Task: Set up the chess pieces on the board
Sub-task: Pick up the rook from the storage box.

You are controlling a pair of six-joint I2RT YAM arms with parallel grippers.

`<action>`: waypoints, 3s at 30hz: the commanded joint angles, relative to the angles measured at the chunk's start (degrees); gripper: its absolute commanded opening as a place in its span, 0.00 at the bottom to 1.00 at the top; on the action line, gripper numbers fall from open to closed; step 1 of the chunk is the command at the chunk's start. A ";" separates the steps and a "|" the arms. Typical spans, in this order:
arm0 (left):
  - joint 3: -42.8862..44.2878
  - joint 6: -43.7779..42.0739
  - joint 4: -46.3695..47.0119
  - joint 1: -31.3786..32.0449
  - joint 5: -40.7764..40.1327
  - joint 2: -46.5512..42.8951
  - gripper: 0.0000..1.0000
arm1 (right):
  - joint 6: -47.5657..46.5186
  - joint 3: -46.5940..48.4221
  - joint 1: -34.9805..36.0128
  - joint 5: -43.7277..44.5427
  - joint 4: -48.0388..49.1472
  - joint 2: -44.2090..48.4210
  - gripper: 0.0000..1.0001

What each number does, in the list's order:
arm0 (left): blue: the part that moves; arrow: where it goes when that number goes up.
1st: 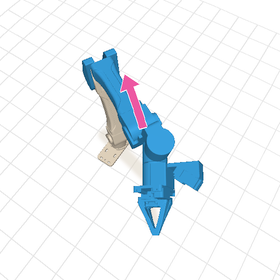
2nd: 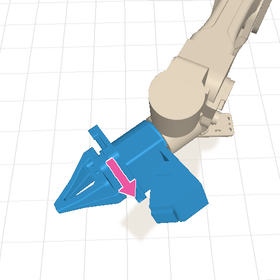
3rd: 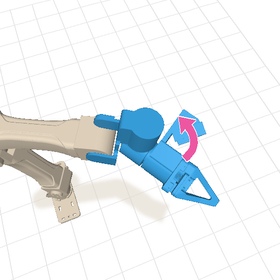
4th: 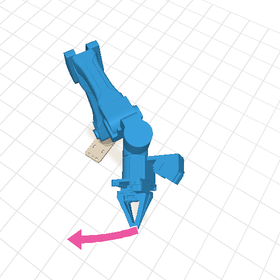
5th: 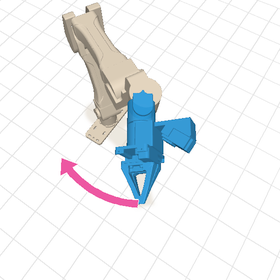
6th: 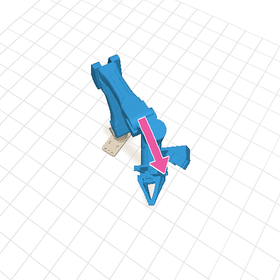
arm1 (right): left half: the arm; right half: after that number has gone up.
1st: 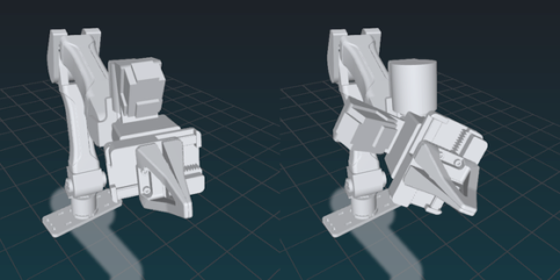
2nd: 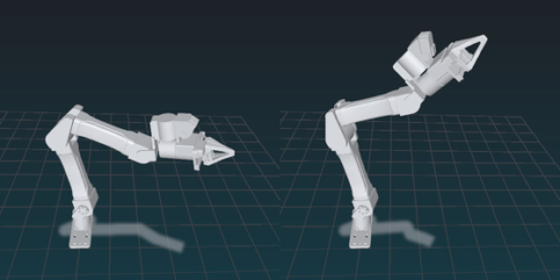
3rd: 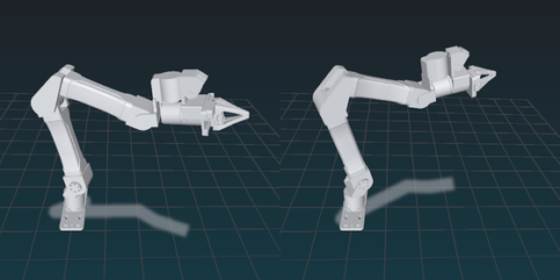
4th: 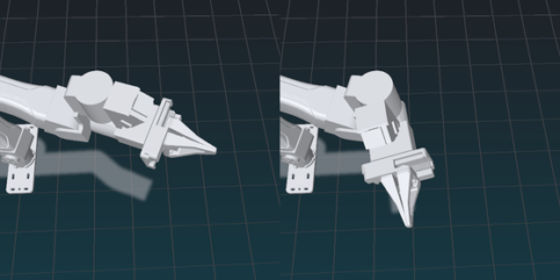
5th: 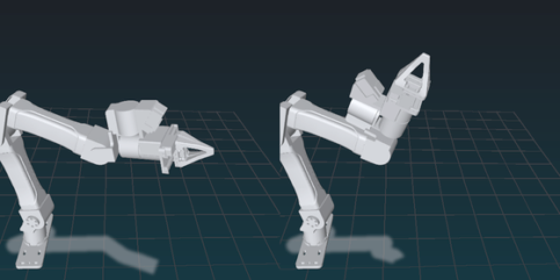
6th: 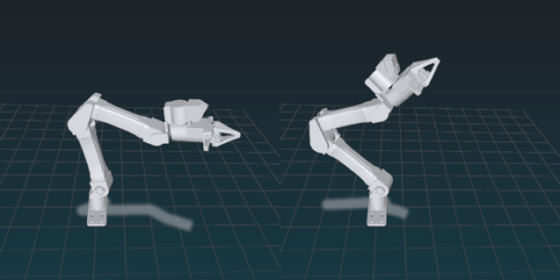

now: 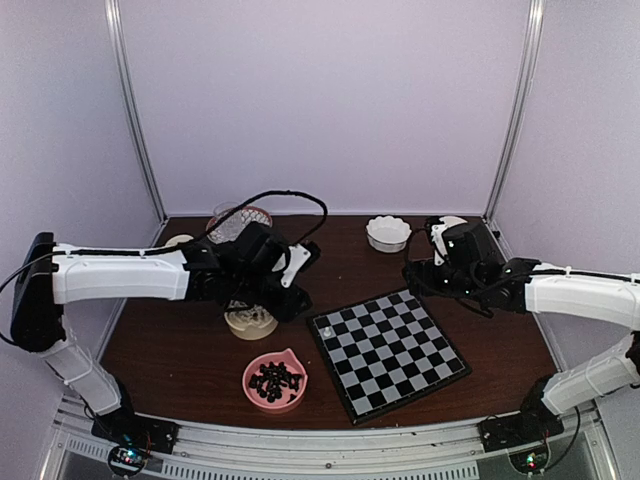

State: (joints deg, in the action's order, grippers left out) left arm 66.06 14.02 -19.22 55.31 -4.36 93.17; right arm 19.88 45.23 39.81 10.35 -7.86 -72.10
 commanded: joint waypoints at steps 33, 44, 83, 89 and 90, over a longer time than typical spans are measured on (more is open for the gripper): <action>-12.44 4.81 3.86 -16.81 -3.84 -3.19 0.24 | 0.86 -0.50 0.44 -0.68 1.79 -0.76 0.83; -11.66 7.24 -0.25 -17.54 -10.39 -3.39 0.23 | 0.70 -0.35 0.44 -0.34 1.78 -1.49 0.83; -8.55 7.16 -5.56 -19.10 -12.27 3.17 0.18 | 0.95 -0.58 0.43 -0.59 1.53 -0.68 0.82; -7.93 7.12 -5.81 -19.10 -12.24 4.43 0.18 | 0.95 -0.58 0.40 -0.63 1.52 -0.68 0.83; -7.88 7.08 -5.89 -19.10 -12.29 4.54 0.17 | 0.95 -0.58 0.44 -0.58 1.53 -0.68 0.82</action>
State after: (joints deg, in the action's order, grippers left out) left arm 56.71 21.58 -24.71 36.36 -15.68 96.84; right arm 19.97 44.71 39.88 9.89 -6.61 -73.41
